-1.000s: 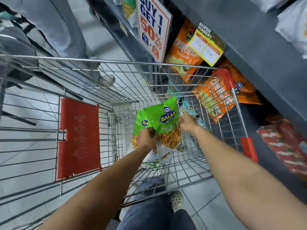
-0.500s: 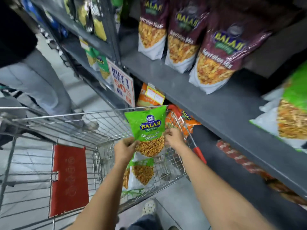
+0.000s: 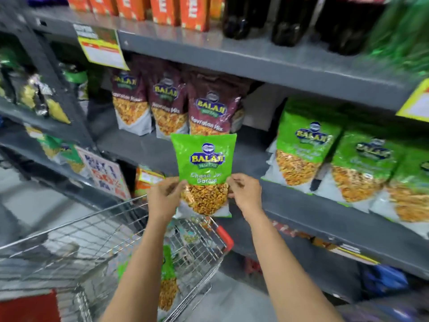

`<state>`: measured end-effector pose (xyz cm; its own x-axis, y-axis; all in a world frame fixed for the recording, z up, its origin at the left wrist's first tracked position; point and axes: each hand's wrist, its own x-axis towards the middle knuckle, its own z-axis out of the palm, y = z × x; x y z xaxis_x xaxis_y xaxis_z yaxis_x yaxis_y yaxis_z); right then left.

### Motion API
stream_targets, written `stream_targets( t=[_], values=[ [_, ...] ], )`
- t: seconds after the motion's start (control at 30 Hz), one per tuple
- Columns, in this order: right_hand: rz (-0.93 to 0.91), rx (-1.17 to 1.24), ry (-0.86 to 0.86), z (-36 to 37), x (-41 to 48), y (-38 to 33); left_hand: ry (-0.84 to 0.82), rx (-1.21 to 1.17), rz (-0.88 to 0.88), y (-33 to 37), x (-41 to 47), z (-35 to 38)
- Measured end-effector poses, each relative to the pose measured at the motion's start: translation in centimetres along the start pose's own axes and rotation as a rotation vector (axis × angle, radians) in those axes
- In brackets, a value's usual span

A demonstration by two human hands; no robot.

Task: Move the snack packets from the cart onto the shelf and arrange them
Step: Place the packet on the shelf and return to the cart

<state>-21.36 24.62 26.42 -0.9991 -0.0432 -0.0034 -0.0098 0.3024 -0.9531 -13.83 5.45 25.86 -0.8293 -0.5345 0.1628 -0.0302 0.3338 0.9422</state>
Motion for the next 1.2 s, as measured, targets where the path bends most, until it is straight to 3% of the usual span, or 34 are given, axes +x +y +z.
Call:
stream_targets(
  t=[0.1, 0.3, 0.5, 0.63, 0.77, 0.9, 1.03, 1.2],
  values=[
    [-0.006, 0.01, 0.161, -4.9, 0.5, -0.5, -0.1, 0.048, 0.114, 2.8, 1.2, 4.4],
    [0.034, -0.007, 0.4, -11.4, 2.0, -0.2, -0.229, -0.011, 0.121, 6.1, 3.1, 12.4],
    [0.095, -0.141, 0.5, -14.9, 4.4, 0.4, -0.328, -0.057, 0.094, 7.5, 4.4, 18.2],
    [0.099, -0.241, 0.48, -15.4, 4.8, 0.8, -0.316, -0.043, 0.09, 7.4, 4.6, 19.8],
    [0.006, -0.382, 0.59, -14.4, 4.0, 0.6, -0.346, -0.062, 0.085, 6.7, 4.8, 19.0],
    [-0.212, -0.406, 0.748, -10.9, 2.7, -0.6, -0.303, -0.073, 0.024, 4.5, 5.5, 15.1],
    [-0.439, -0.437, 0.549, -3.7, 2.0, -1.5, -0.104, 0.096, -0.014, 0.6, 5.2, 7.4],
    [-0.435, -0.539, 0.24, 7.4, -0.2, 0.5, 0.05, 0.37, -0.105, -5.4, 2.1, -2.9]
  ],
)
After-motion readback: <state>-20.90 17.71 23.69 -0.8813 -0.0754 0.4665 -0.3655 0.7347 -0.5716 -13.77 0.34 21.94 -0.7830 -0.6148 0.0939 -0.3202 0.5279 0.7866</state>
